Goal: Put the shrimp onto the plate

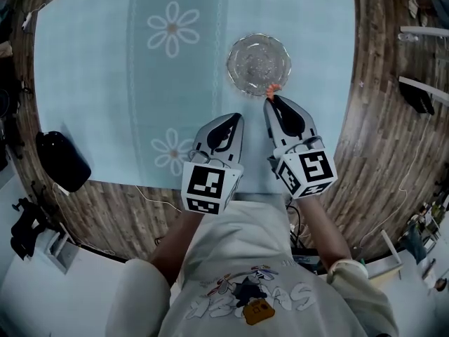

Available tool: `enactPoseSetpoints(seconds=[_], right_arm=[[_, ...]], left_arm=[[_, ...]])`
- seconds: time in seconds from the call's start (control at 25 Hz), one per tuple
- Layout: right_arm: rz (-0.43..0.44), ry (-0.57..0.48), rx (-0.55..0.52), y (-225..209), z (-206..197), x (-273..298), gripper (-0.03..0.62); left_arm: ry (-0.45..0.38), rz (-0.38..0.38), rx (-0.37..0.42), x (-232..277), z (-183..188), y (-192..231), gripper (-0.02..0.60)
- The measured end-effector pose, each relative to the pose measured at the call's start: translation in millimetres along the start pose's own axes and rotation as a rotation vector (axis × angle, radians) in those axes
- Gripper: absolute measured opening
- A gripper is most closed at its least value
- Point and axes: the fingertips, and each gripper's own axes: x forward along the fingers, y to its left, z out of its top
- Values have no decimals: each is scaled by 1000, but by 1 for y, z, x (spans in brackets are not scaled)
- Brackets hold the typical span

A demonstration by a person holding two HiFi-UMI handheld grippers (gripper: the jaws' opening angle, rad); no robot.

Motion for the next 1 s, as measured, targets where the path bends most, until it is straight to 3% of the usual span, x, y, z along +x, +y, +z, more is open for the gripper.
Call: enactPoseSetpoints(seconds=[1.0], right_arm=[[-6, 198, -3, -42, -47, 70, 66]], left_arm=[[26, 35, -81, 54, -35, 32, 8]])
